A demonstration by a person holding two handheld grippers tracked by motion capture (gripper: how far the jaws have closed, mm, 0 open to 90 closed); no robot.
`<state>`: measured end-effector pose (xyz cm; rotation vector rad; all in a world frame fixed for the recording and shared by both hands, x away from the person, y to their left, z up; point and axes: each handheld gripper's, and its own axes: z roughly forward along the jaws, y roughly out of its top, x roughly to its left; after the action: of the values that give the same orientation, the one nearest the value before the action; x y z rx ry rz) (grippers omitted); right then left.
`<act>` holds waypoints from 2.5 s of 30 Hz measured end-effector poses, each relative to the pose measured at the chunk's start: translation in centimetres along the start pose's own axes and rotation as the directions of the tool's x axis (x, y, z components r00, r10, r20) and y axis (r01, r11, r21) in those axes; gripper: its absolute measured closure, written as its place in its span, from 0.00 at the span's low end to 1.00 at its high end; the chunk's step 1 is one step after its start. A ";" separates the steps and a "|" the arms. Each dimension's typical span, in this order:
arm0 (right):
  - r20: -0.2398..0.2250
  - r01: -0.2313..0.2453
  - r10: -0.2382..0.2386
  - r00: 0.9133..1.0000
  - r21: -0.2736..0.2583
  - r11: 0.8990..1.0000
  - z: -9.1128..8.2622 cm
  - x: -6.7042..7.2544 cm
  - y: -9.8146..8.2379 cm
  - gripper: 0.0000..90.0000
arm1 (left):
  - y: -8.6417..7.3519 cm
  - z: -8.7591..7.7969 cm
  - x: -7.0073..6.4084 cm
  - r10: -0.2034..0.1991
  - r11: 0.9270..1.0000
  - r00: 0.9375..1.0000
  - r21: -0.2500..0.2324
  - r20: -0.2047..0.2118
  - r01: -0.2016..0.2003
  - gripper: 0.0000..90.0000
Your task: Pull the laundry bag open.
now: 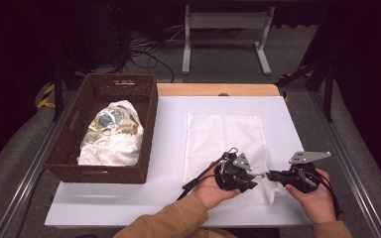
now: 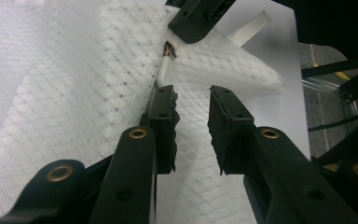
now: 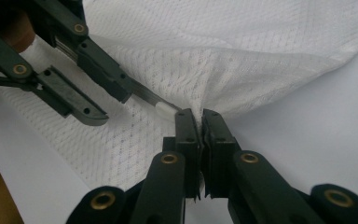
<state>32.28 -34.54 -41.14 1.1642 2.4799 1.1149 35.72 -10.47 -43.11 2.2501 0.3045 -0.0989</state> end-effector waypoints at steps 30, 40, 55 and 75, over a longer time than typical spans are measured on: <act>-0.087 0.063 -0.065 0.994 -0.029 0.998 0.0 0.7 0.2 0.96 | 0.4 1.6 0.2 0.001 1.000 1.000 0.003 -0.010 -0.001 0.89; -0.095 0.062 -0.065 0.993 -0.035 0.997 0.1 0.8 0.2 0.96 | 0.4 1.4 0.3 0.016 1.000 1.000 0.007 -0.020 -0.016 0.96; -0.086 0.058 -0.062 0.994 -0.045 0.997 -0.1 0.5 0.2 0.96 | 0.5 1.0 0.2 0.015 1.000 1.000 0.014 -0.019 -0.015 0.96; -0.066 0.052 -0.055 0.996 -0.047 0.998 -0.5 0.1 0.0 0.96 | 0.3 0.2 0.3 -0.006 1.000 1.000 0.031 -0.023 0.007 0.96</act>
<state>31.95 -34.71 -40.83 1.0585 2.5058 1.2074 36.07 -10.71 -43.06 2.2820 0.3248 -0.0823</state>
